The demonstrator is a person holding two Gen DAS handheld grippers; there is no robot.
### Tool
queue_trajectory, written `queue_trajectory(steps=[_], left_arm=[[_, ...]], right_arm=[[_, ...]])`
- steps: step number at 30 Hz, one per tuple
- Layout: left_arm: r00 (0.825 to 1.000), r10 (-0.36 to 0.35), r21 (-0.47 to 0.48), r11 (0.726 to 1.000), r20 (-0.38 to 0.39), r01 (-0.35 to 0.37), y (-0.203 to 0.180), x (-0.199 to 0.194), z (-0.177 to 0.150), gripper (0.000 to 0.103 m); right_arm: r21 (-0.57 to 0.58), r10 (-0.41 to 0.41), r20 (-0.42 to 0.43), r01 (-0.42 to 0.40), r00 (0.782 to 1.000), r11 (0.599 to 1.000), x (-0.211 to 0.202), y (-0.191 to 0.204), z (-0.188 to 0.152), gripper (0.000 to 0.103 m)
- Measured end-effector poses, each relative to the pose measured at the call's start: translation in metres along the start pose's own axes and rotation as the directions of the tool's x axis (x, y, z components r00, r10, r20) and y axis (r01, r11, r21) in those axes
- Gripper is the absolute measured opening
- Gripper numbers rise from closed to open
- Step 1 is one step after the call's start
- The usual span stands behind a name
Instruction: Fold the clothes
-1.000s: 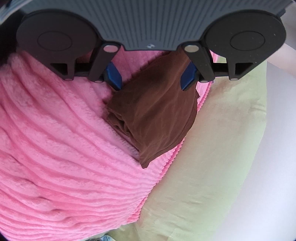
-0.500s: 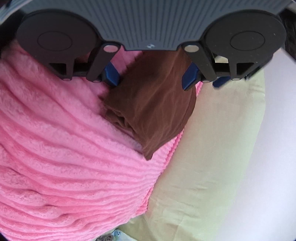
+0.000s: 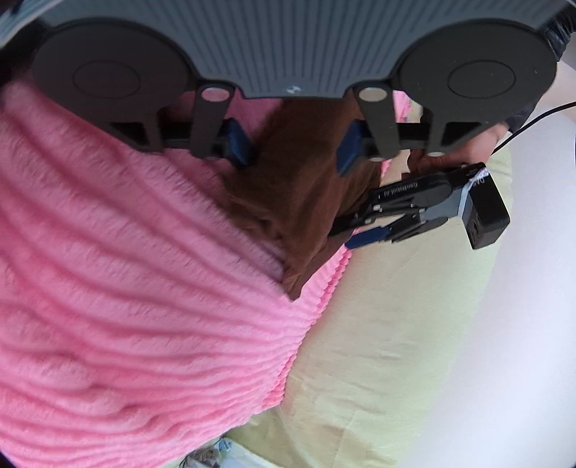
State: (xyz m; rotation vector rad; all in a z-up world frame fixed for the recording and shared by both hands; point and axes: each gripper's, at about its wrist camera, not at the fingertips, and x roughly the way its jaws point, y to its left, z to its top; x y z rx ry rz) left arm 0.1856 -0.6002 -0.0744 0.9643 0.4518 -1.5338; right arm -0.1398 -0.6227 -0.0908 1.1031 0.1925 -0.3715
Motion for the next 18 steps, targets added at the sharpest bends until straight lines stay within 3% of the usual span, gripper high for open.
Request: queue_trajectory(steps=[4,6,8,10,12,14,16,18], left_arm=[[0.998,0.055,-0.047,0.997,0.017,-0.054,-0.002,-0.009,0.002,0.068],[0.993,0.115,-0.051,0.992,0.04,-0.113,-0.004,-0.023,0.005,0.066],[0.975,0.213,-0.054,0.976,0.066,-0.21,-0.01,-0.046,0.004,0.065],[0.97,0.222,-0.086,0.973,0.101,-0.214,-0.016,-0.07,-0.002,0.065],[0.971,0.199,-0.115,0.976,0.134,-0.184,-0.026,-0.088,-0.01,0.065],[0.971,0.172,-0.146,0.978,0.164,-0.149,-0.044,-0.102,-0.025,0.065],[0.973,0.16,-0.185,0.974,0.165,-0.129,-0.057,-0.103,-0.038,0.065],[0.977,0.151,-0.224,0.968,0.15,-0.115,-0.064,-0.098,-0.05,0.065]], right_arm=[[-0.06,-0.071,0.038,0.074,0.997,0.995,-0.007,-0.001,0.009,0.029],[-0.104,-0.109,0.09,0.118,0.99,0.988,-0.019,0.005,0.012,0.033],[-0.124,-0.14,0.14,0.157,0.98,0.98,-0.03,0.009,0.016,0.039],[-0.147,-0.131,0.182,0.159,0.975,0.976,-0.043,0.015,0.021,0.042],[-0.228,-0.068,0.206,0.115,0.976,0.967,-0.053,0.03,0.02,0.054],[-0.341,0.038,0.126,0.008,0.991,0.94,-0.046,0.051,0.015,0.054],[-0.392,0.086,0.034,-0.066,0.996,0.918,-0.027,0.06,0.011,0.053],[-0.493,0.085,-0.024,-0.086,0.996,0.866,0.002,0.067,0.003,0.052]])
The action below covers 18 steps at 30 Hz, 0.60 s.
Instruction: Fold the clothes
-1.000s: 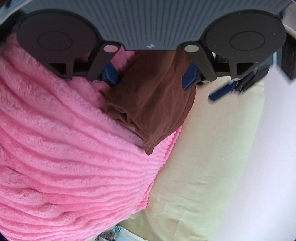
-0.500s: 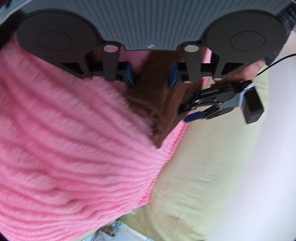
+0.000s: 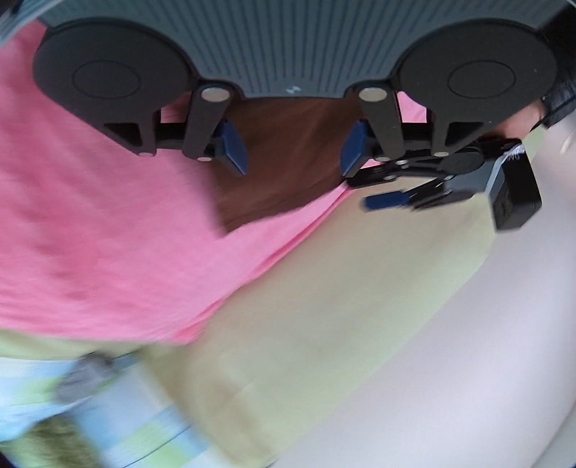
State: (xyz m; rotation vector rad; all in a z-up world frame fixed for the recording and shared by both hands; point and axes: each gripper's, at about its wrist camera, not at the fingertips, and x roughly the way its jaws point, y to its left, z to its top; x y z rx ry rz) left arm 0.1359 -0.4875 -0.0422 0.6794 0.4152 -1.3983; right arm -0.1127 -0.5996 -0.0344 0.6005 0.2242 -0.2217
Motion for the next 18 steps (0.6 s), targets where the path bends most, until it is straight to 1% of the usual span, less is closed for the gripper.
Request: queue_trajectory(steps=[1,2,3,4,5,6,8,9,10,11,12,13,14,15,17,18], left_arm=[[1.0,0.01,-0.02,1.0,-0.018,-0.01,-0.001,0.003,-0.01,0.065],[0.999,0.025,-0.04,0.999,-0.035,-0.027,0.0,0.007,-0.019,0.065],[0.998,0.044,-0.071,0.996,-0.043,-0.047,0.004,0.009,-0.027,0.065],[0.997,0.063,-0.106,0.992,-0.049,-0.068,0.009,0.011,-0.035,0.064],[0.996,0.076,-0.141,0.987,-0.052,-0.082,0.015,0.012,-0.041,0.064],[0.995,0.085,-0.175,0.98,-0.053,-0.093,0.021,0.012,-0.047,0.065],[0.993,0.107,-0.25,0.961,-0.055,-0.117,0.036,0.01,-0.063,0.065],[0.993,0.11,-0.268,0.956,-0.051,-0.12,0.039,0.008,-0.067,0.066],[0.992,0.119,-0.281,0.951,-0.051,-0.128,0.041,0.007,-0.07,0.066],[0.99,0.13,-0.294,0.946,-0.052,-0.14,0.042,0.004,-0.074,0.066],[0.989,0.138,-0.297,0.944,-0.053,-0.148,0.041,0.002,-0.077,0.066],[0.987,0.15,-0.297,0.942,-0.052,-0.158,0.039,0.0,-0.078,0.066],[0.985,0.162,-0.297,0.939,-0.05,-0.17,0.036,-0.002,-0.079,0.066],[0.983,0.178,-0.301,0.936,-0.047,-0.183,0.034,-0.005,-0.079,0.066],[0.978,0.208,-0.313,0.927,-0.029,-0.207,0.027,-0.012,-0.079,0.065],[0.976,0.219,-0.318,0.924,-0.017,-0.213,0.025,-0.016,-0.079,0.065]], right_arm=[[-0.045,-0.001,-0.02,0.0,1.0,0.999,0.012,0.001,-0.002,0.052],[-0.066,-0.009,-0.035,0.007,0.999,0.998,0.021,-0.003,-0.003,0.047],[-0.088,-0.018,-0.049,0.013,0.999,0.996,0.03,-0.008,-0.005,0.033],[-0.068,-0.062,-0.041,0.059,0.997,0.996,0.04,-0.024,-0.002,0.026],[-0.047,-0.063,-0.036,0.061,0.997,0.997,0.042,-0.032,-0.001,0.021],[-0.016,-0.056,-0.034,0.055,0.998,0.998,0.041,-0.043,0.001,0.018],[-0.008,-0.048,-0.04,0.048,0.998,0.999,0.036,-0.055,0.0,0.014],[-0.016,-0.048,-0.038,0.048,0.998,0.999,0.031,-0.054,-0.001,0.015],[-0.023,-0.073,-0.02,0.073,0.997,0.997,0.027,-0.055,0.001,0.016],[-0.03,-0.098,-0.003,0.098,0.995,0.995,0.024,-0.055,0.003,0.024],[-0.022,-0.135,0.011,0.136,0.991,0.991,0.021,-0.057,0.004,0.042],[0.009,-0.182,0.018,0.182,0.983,0.983,0.023,-0.064,0.008,0.047],[0.059,-0.206,0.01,0.205,0.979,0.977,0.022,-0.072,0.011,0.047],[0.07,-0.208,0.012,0.207,0.978,0.976,0.018,-0.073,0.012,0.047],[-0.006,-0.18,0.054,0.18,0.982,0.984,0.008,-0.055,0.015,0.047],[-0.063,-0.14,0.071,0.144,0.988,0.988,0.005,-0.04,0.017,0.047]])
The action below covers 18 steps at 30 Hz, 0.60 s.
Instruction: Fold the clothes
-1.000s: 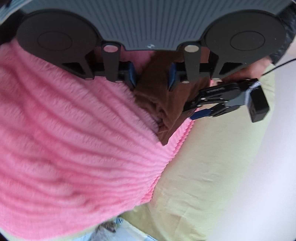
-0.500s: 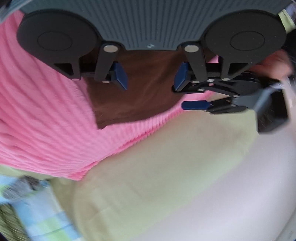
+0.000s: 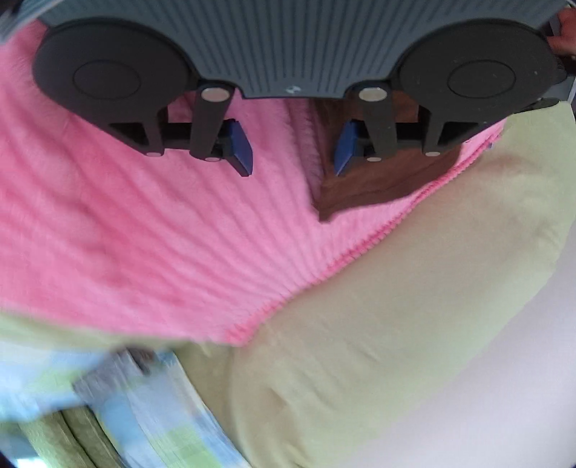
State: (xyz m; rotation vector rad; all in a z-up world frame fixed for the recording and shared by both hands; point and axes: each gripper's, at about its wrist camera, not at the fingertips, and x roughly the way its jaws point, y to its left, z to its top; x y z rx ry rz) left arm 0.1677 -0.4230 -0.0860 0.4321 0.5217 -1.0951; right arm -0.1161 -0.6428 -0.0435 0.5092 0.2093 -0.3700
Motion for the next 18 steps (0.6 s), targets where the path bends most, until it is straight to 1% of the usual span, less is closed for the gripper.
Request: queue_trajectory(steps=[1,3,5,6,7,8,9,10,12,13,14,16,17,18], left_arm=[[1.0,0.004,-0.012,1.0,0.029,-0.003,-0.004,-0.007,0.001,0.065],[0.998,-0.01,-0.039,0.999,0.06,0.013,-0.009,-0.016,0.002,0.065],[0.997,-0.021,-0.046,0.999,0.069,0.024,-0.016,-0.014,0.003,0.065],[0.998,-0.023,-0.042,0.999,0.066,0.026,-0.019,-0.01,0.003,0.065],[0.998,-0.027,-0.042,0.999,0.057,0.03,-0.02,-0.004,0.002,0.065],[0.999,-0.027,-0.047,0.998,0.046,0.029,-0.019,0.003,0.002,0.065],[0.999,-0.016,-0.053,0.998,0.036,0.018,-0.016,0.008,0.0,0.065],[1.0,-0.002,-0.059,0.998,0.025,0.003,-0.012,0.013,-0.003,0.065],[1.0,0.021,-0.07,0.997,0.01,-0.02,-0.005,0.017,-0.008,0.066],[1.0,0.022,-0.096,0.995,0.011,-0.021,0.002,0.016,-0.011,0.067],[1.0,0.026,-0.119,0.993,0.012,-0.024,0.007,0.014,-0.013,0.068],[0.998,0.066,-0.126,0.99,0.014,-0.063,0.005,0.005,-0.014,0.067],[0.996,0.088,-0.128,0.988,0.015,-0.086,0.003,0.0,-0.014,0.066],[0.995,0.1,-0.132,0.986,0.017,-0.097,0.002,-0.003,-0.014,0.065]], right_arm=[[-0.02,0.013,0.006,-0.013,1.0,1.0,-0.001,0.006,0.001,0.047],[-0.101,0.066,0.011,-0.065,0.998,0.993,0.003,0.026,0.006,0.046],[-0.153,0.125,-0.034,-0.129,0.992,0.98,0.021,0.041,0.006,0.045],[-0.174,0.143,-0.095,-0.158,0.985,0.972,0.04,0.047,0.004,0.045],[-0.179,0.141,-0.113,-0.16,0.984,0.971,0.045,0.048,0.003,0.045],[-0.188,0.132,-0.15,-0.159,0.98,0.969,0.058,0.049,0.001,0.045],[-0.192,0.125,-0.163,-0.155,0.979,0.969,0.061,0.048,-0.001,0.042],[-0.202,0.093,-0.176,-0.129,0.98,0.971,0.067,0.045,-0.003,0.041],[-0.215,-0.013,-0.16,-0.022,0.987,0.976,0.067,0.03,-0.005,0.041],[-0.218,-0.07,-0.153,0.036,0.986,0.975,0.066,0.022,-0.005,0.042],[-0.206,-0.093,-0.151,0.061,0.984,0.977,0.066,0.014,-0.005,0.044],[-0.162,-0.101,-0.151,0.076,0.983,0.984,0.058,0.001,-0.003,0.045],[-0.185,-0.118,-0.124,0.094,0.985,0.978,0.048,0.004,0.0,0.044],[-0.201,-0.103,-0.105,0.081,0.989,0.976,0.039,0.009,0.001,0.044]])
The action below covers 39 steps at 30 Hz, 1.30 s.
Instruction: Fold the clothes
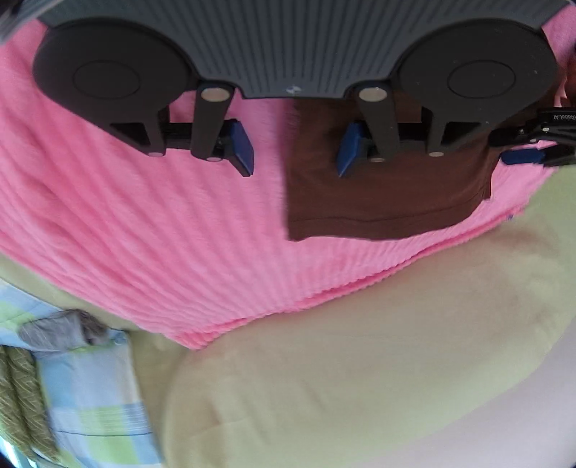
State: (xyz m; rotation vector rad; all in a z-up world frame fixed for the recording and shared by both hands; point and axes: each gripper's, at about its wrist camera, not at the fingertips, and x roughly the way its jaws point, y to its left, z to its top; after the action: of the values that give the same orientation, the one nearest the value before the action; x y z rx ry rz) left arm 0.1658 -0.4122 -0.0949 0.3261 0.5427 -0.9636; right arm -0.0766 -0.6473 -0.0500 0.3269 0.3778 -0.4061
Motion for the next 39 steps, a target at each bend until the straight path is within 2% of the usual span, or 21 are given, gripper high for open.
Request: queue_trajectory(steps=[2,4,7,9,11,13,18,22,25,27,28,30,32,36,39], left_arm=[[1.0,0.009,-0.03,1.0,0.019,-0.009,-0.006,-0.016,-0.001,0.065],[1.0,0.008,-0.039,0.999,0.004,-0.008,-0.016,-0.026,-0.003,0.065],[0.999,0.041,-0.021,0.999,-0.03,-0.042,-0.031,-0.031,-0.012,0.065],[0.996,0.05,-0.016,0.999,-0.071,-0.052,-0.037,-0.031,-0.018,0.065],[0.994,0.061,-0.005,0.998,-0.089,-0.062,-0.041,-0.035,-0.022,0.065],[0.994,0.066,-0.005,0.998,-0.088,-0.067,-0.042,-0.041,-0.022,0.065],[0.995,0.058,-0.016,0.998,-0.076,-0.059,-0.046,-0.06,-0.021,0.066],[0.996,0.057,-0.013,0.998,-0.071,-0.058,-0.051,-0.071,-0.022,0.067],[0.996,0.058,-0.017,0.998,-0.066,-0.059,-0.057,-0.081,-0.023,0.068],[0.996,0.058,-0.024,0.998,-0.062,-0.06,-0.059,-0.086,-0.025,0.069],[0.996,0.059,-0.028,0.998,-0.06,-0.06,-0.061,-0.089,-0.026,0.07],[0.996,0.064,-0.039,0.997,-0.054,-0.067,-0.064,-0.094,-0.028,0.075],[0.996,0.073,-0.06,0.995,-0.044,-0.075,-0.067,-0.1,-0.031,0.083],[0.997,0.063,-0.087,0.994,-0.051,-0.068,-0.071,-0.107,-0.038,0.092],[0.996,0.076,0.033,0.997,-0.05,-0.074,-0.083,-0.11,-0.042,0.094]], right_arm=[[-0.046,0.044,0.035,-0.042,0.998,0.998,-0.02,0.015,-0.002,0.044],[-0.102,0.109,0.058,-0.103,0.992,0.989,-0.041,0.036,-0.007,0.046],[-0.148,0.147,0.013,-0.143,0.989,0.979,-0.044,0.053,-0.019,0.047],[-0.139,0.135,-0.08,-0.145,0.988,0.98,-0.04,0.059,-0.034,0.049],[-0.12,0.123,-0.108,-0.136,0.986,0.983,-0.039,0.056,-0.037,0.049],[-0.109,0.106,-0.102,-0.117,0.989,0.987,-0.048,0.055,-0.032,0.049],[-0.129,0.096,-0.054,-0.103,0.994,0.986,-0.077,0.061,-0.015,0.059],[-0.135,0.09,-0.057,-0.097,0.994,0.986,-0.093,0.066,-0.017,0.06],[-0.136,0.085,-0.059,-0.092,0.995,0.986,-0.1,0.067,-0.019,0.064],[-0.135,0.073,-0.067,-0.082,0.995,0.987,-0.106,0.069,-0.021,0.071],[-0.136,0.07,-0.071,-0.079,0.995,0.988,-0.109,0.069,-0.022,0.074],[-0.141,0.057,-0.099,-0.071,0.993,0.987,-0.114,0.071,-0.024,0.093],[-0.158,0.041,-0.11,-0.059,0.993,0.986,-0.118,0.074,-0.027,0.101],[-0.179,0.021,-0.128,-0.044,0.992,0.983,-0.125,0.077,-0.03,0.101],[-0.274,-0.01,-0.147,-0.031,0.989,0.961,-0.125,0.084,-0.033,0.101]])
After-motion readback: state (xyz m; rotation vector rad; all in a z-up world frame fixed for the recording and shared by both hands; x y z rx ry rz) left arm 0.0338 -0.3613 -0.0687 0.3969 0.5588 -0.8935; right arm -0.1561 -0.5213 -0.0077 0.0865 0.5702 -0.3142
